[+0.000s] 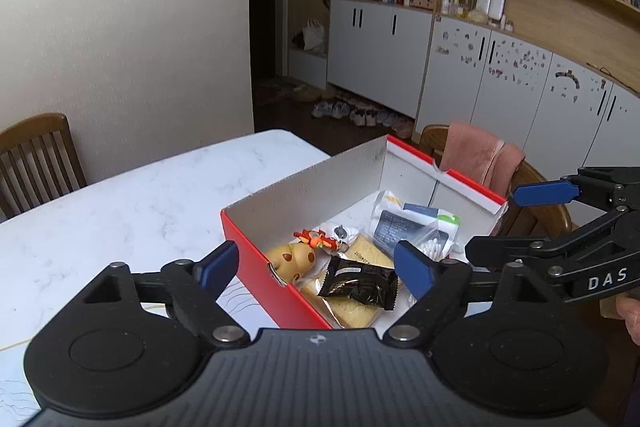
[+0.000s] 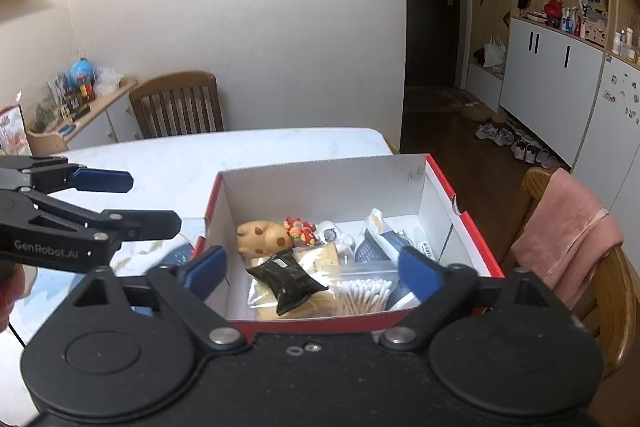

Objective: Organize objects

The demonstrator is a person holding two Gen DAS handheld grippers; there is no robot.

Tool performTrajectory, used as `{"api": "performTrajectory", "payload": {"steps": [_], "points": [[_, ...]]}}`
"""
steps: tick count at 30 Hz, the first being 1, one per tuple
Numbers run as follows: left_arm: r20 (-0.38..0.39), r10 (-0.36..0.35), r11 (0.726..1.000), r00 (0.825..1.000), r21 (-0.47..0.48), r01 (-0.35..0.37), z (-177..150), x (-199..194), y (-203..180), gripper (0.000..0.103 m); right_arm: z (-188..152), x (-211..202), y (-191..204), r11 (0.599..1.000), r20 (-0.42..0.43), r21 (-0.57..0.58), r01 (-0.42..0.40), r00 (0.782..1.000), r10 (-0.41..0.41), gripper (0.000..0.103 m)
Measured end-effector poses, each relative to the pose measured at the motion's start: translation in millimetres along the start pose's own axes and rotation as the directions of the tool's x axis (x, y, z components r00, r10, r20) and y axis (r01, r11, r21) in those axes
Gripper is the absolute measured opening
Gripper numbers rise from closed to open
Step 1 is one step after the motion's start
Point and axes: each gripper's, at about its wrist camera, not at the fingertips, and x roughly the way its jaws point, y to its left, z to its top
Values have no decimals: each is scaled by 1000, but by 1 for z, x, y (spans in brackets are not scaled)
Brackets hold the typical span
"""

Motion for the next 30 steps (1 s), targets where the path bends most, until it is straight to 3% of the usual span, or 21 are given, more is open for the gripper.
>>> {"api": "performTrajectory", "payload": {"steps": [6, 30], "points": [[9, -12, 1000, 1000, -3, 12, -8, -12, 2, 101, -5, -13, 10, 1000, 33, 11, -4, 999, 3, 103], [12, -38, 999, 999, -17, 38, -47, -38, 1, 103, -35, -41, 34, 998, 39, 60, 25, 999, -28, 103]]}}
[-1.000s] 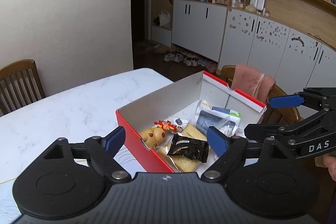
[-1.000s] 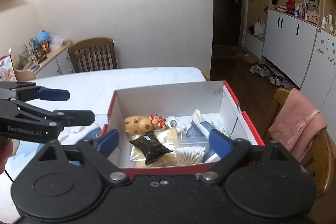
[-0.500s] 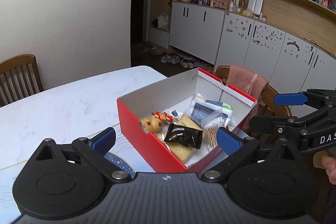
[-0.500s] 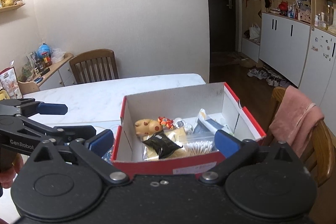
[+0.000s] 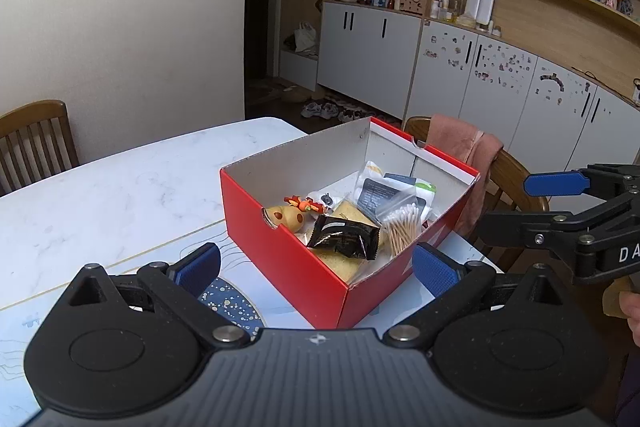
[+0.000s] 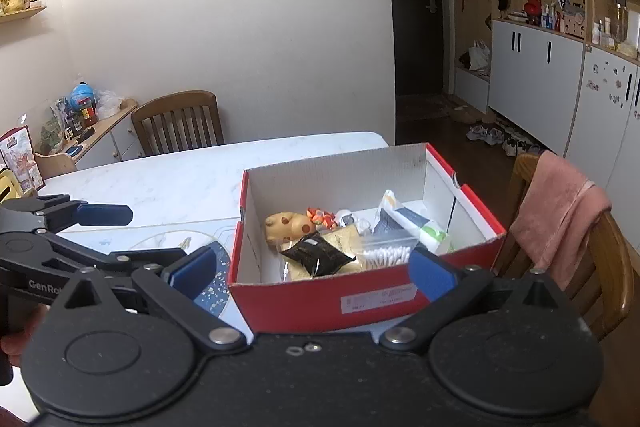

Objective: Organize objects

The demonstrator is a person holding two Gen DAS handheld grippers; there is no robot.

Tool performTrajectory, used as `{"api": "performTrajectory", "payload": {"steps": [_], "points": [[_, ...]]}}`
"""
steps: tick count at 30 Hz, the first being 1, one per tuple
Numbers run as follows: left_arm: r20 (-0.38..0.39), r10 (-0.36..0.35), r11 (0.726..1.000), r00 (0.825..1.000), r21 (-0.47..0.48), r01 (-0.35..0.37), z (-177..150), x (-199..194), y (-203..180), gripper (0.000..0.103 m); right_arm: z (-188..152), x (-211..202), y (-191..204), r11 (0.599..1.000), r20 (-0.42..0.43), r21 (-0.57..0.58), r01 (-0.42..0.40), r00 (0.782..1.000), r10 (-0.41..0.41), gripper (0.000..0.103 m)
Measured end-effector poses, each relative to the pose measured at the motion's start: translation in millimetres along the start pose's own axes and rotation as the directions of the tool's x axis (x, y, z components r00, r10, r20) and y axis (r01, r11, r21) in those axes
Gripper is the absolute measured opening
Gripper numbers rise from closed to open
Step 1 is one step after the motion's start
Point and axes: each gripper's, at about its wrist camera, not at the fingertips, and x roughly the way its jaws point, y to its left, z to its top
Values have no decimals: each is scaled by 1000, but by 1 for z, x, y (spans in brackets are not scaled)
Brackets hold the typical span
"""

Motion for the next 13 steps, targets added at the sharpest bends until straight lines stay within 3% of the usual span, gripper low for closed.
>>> {"api": "performTrajectory", "payload": {"steps": [13], "points": [[7, -16, 1000, 1000, 12, 16, -1, -2, 2, 103, -4, 1, -1, 1000, -15, 24, 12, 1000, -12, 103]]}}
